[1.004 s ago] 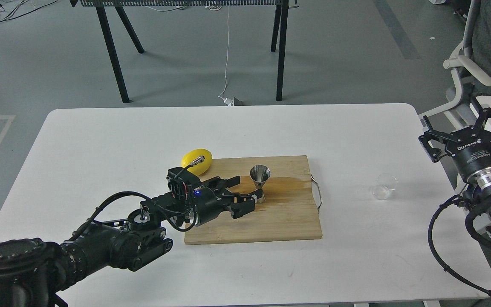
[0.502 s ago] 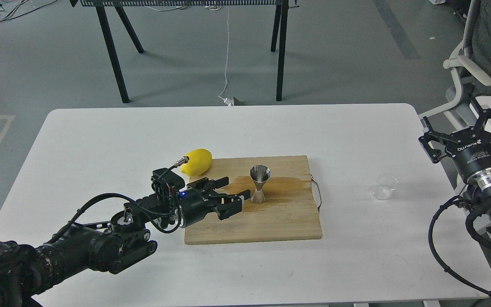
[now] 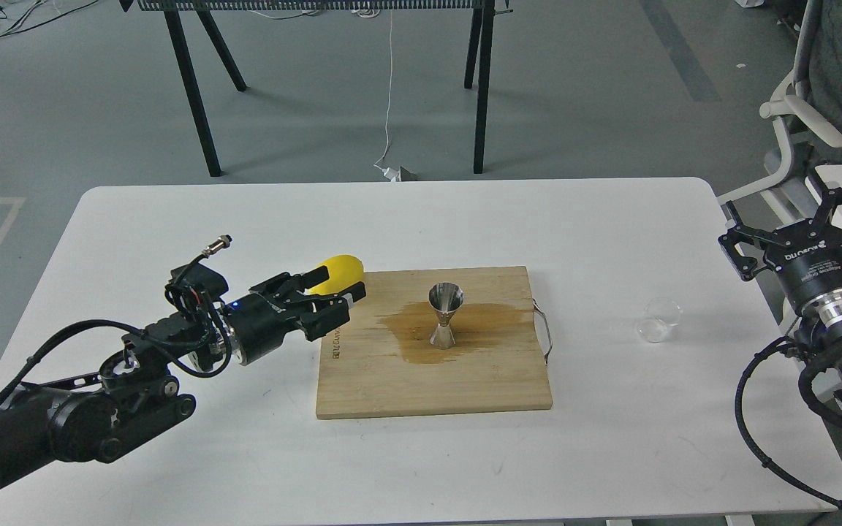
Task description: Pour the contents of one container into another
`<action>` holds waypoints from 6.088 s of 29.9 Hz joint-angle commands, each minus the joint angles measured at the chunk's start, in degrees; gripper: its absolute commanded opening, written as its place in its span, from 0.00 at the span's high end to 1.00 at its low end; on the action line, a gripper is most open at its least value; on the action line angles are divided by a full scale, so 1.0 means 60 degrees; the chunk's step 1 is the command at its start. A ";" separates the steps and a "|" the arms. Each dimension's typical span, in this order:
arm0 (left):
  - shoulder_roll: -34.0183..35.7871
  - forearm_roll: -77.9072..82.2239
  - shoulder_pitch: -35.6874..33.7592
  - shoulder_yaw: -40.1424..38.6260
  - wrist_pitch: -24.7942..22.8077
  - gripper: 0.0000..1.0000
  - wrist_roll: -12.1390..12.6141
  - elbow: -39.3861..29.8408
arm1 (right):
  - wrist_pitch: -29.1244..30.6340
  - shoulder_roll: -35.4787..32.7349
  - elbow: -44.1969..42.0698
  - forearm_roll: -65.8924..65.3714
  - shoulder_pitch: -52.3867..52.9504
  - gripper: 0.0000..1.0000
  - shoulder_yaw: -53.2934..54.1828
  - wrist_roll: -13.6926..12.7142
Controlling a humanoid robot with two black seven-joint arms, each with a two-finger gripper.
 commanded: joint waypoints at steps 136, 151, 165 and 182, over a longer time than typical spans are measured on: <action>0.1001 -0.7394 0.0400 -0.4541 -0.7446 0.05 0.0000 0.1715 | -0.7889 0.0648 0.3373 0.4087 -0.1493 0.01 -0.0518 -0.0117; 0.0942 -0.7394 0.0386 -0.4541 -0.7446 0.05 0.0000 0.1847 | -0.8065 0.0913 0.2846 0.3926 -0.1040 0.01 -0.0870 -0.0117; 0.0928 -0.7394 0.0400 -0.4556 -0.7446 0.04 0.0000 0.1905 | -0.8036 0.1308 0.2245 0.3691 -0.0775 0.01 -0.1002 -0.0132; 0.0913 -0.7395 0.0400 -0.4541 -0.7446 0.04 0.0000 0.1905 | -0.7933 0.1455 0.1703 0.3662 -0.0585 0.01 -0.1031 -0.0132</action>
